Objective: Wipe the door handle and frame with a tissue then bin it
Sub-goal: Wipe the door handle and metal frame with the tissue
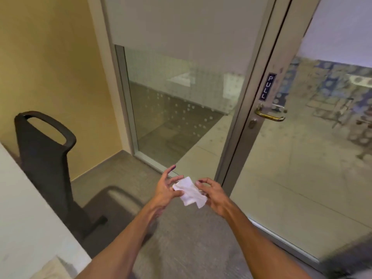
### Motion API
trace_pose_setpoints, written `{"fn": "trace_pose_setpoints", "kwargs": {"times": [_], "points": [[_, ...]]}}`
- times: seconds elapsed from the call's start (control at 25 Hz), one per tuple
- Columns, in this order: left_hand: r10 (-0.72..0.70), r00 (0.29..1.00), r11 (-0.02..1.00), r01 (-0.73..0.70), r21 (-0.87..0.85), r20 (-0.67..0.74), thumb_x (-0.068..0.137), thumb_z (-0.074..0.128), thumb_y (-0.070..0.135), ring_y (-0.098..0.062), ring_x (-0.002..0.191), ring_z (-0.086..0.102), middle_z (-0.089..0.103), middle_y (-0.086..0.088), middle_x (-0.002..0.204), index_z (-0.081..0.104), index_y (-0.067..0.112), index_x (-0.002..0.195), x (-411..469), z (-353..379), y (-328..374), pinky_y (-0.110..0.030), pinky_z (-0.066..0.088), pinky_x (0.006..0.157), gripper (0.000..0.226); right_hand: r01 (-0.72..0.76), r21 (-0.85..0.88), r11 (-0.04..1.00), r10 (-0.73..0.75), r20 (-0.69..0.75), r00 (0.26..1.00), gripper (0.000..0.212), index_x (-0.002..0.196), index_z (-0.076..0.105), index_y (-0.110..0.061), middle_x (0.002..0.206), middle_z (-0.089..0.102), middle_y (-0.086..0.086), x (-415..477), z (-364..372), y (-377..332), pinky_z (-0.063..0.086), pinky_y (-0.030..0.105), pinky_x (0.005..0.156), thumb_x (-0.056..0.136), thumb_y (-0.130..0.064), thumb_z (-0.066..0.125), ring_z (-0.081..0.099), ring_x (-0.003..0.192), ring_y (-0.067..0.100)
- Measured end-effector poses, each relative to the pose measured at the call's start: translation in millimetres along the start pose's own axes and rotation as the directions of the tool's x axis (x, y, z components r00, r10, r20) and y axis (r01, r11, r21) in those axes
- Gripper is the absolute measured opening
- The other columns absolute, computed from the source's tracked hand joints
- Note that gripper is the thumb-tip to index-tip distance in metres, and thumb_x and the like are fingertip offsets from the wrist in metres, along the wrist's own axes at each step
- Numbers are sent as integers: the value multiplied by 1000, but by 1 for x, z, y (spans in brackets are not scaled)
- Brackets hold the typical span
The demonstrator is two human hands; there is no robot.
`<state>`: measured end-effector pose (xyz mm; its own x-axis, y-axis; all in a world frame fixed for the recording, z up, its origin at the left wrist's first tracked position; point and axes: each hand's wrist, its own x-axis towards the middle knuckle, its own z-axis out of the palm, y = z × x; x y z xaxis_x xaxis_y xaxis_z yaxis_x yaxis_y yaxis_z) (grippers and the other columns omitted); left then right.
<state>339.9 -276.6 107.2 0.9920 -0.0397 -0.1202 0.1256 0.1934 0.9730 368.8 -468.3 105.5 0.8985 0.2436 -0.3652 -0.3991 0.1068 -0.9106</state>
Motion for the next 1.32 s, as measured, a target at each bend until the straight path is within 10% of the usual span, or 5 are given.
{"fn": "trace_pose_setpoints", "kwargs": {"times": [0.2, 0.4, 0.88, 1.08, 1.32], "points": [[-80, 997, 997, 81, -13, 14, 80, 61, -22, -21, 85, 71, 72, -12, 112, 45, 24, 135, 54, 42, -5, -33, 59, 72, 74, 22, -72, 997, -21, 17, 1000, 31, 115, 64, 4, 96, 70, 14, 7, -49, -17, 50, 39, 81, 85, -2, 69, 64, 85, 25], [-251, 960, 967, 255, -14, 127, 82, 78, 11, -25, 83, 74, 77, -11, 94, 54, 10, 126, 103, 74, -11, -39, 59, 78, 50, 32, 44, 998, -27, -116, 993, 20, 111, 60, 5, 58, 66, -5, 33, -78, -26, 51, 30, 67, 93, -3, 59, 62, 55, 8], [-293, 933, 956, 285, 66, 208, 82, 49, -23, -31, 80, 69, 70, -22, 96, 56, 4, 107, 270, 126, 28, -34, 60, 64, 37, 275, 347, 897, -100, -447, 889, 27, 111, 61, -1, 99, 73, 16, 144, -130, -89, 53, 35, 69, 89, -14, 66, 67, 79, 27], [-175, 929, 984, 155, 86, 326, 87, 58, -13, -21, 74, 70, 74, -13, 89, 58, 4, 112, 312, 158, 47, -30, 56, 61, 30, 392, 334, 857, -244, -406, 881, 68, 125, 58, 0, 121, 67, 22, 164, -139, -112, 54, 41, 87, 67, -20, 86, 66, 106, 34], [295, 906, 805, -406, 432, 303, 90, 69, 28, -14, 104, 61, 66, 6, 111, 58, 17, 118, 354, 209, 69, -23, 47, 83, 32, 499, 258, 828, -236, -646, 726, 42, 123, 59, -2, 115, 70, 18, 178, -172, -157, 51, 49, 98, 83, -7, 72, 67, 108, 34]]}}
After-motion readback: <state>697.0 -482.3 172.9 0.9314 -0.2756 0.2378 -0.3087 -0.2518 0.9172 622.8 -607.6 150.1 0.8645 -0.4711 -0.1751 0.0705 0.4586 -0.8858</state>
